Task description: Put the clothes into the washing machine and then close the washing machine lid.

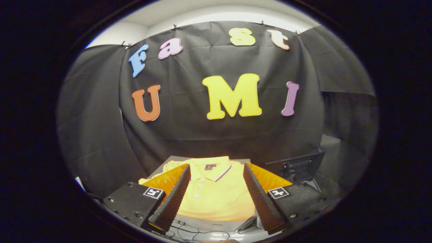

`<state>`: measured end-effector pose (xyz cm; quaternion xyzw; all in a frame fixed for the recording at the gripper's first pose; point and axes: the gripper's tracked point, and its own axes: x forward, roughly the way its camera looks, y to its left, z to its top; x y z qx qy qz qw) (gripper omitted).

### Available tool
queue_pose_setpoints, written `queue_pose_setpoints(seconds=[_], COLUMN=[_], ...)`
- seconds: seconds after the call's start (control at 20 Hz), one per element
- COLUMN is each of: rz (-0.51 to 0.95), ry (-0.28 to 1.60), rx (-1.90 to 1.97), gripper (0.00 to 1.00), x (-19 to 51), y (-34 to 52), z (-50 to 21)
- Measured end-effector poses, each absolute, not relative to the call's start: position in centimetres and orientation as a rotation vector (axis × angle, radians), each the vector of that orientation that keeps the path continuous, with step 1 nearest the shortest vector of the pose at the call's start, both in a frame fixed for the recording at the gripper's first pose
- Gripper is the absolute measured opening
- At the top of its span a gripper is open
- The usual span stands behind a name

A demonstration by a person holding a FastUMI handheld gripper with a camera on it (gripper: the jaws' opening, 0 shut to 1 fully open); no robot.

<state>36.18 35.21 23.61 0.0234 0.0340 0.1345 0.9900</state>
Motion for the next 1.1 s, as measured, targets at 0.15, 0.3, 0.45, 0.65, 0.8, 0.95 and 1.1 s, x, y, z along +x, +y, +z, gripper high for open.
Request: queue_pose_setpoints(seconds=[0.15, 0.3, 0.45, 0.65, 0.8, 0.95, 1.1], rz=[0.279, 0.293, 0.284, 0.269, 0.245, 0.235, 0.208], ry=[0.139, 0.209, 0.283, 0.388, 0.45, 0.462, 0.478], rx=[0.048, 0.035, 0.011, 0.012, -0.002, -0.039, -0.077], gripper=[0.98, 0.98, 0.98, 0.98, 0.97, 0.98, 0.97], x=[38.8, 41.1, 43.4, 45.9, 47.2, 47.5, 47.4], y=[37.5, 39.7, 40.9, 41.7, 42.1, 42.1, 42.1], z=[21.9, 19.9, 17.9, 14.6, 12.4, 11.5, 10.9])
